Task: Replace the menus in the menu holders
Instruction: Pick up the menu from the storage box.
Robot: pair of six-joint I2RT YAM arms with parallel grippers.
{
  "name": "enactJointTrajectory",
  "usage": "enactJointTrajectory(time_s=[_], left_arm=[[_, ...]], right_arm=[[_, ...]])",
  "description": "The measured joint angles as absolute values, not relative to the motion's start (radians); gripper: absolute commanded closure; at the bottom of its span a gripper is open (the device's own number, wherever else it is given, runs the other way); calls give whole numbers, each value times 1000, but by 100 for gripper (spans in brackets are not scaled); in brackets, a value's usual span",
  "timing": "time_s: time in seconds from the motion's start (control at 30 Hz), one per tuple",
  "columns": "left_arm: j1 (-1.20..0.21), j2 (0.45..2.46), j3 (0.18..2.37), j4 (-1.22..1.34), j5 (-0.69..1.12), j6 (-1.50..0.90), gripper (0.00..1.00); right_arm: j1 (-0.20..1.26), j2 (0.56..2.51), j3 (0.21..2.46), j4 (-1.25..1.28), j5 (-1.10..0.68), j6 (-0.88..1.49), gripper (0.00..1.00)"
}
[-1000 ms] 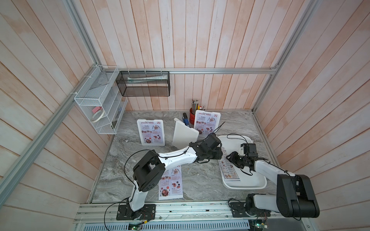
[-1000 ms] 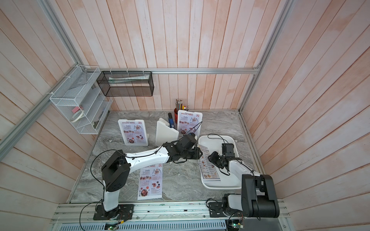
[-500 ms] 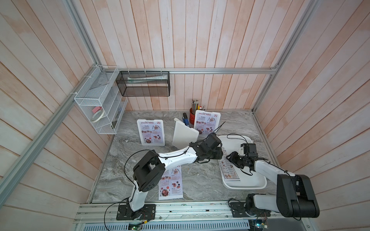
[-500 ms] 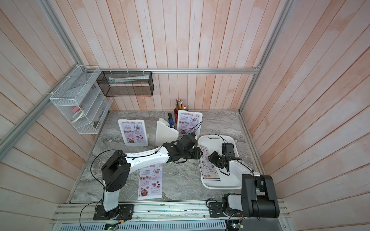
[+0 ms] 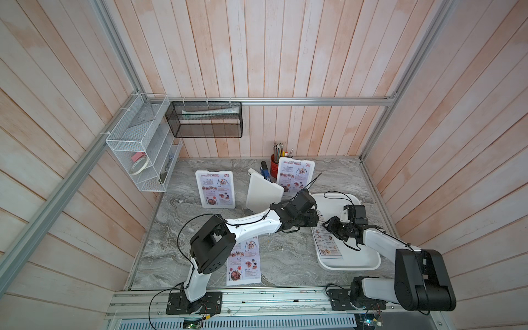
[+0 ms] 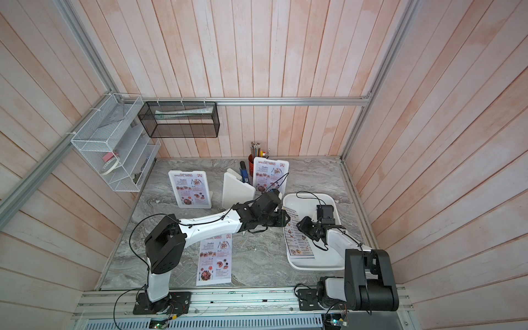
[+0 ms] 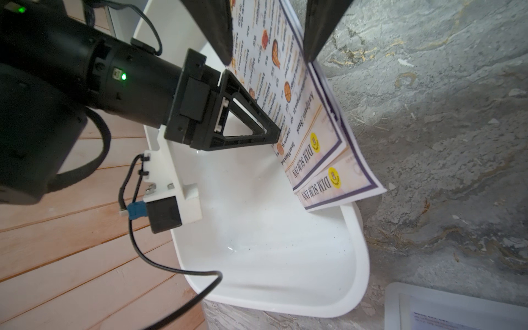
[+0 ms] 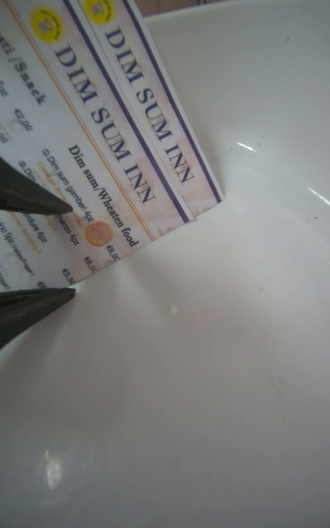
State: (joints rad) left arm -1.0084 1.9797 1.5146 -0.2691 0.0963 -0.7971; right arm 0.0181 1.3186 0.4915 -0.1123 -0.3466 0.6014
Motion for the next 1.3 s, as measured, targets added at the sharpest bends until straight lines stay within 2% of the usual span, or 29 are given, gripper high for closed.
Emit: enactJointTrajectory(time_s=[0.73,1.0,1.3], left_arm=[[-1002,2009,1515,-257,107,-797,58],[-1002,2024,1515,-235,124,-797,66],[-998,2025,1515,-236,123,-798,81]], right_arm=[[18,1319,492,-112,-350,601,56],[18,1319,492,-112,-350,601,56],[18,1319,492,-112,-350,601,57]])
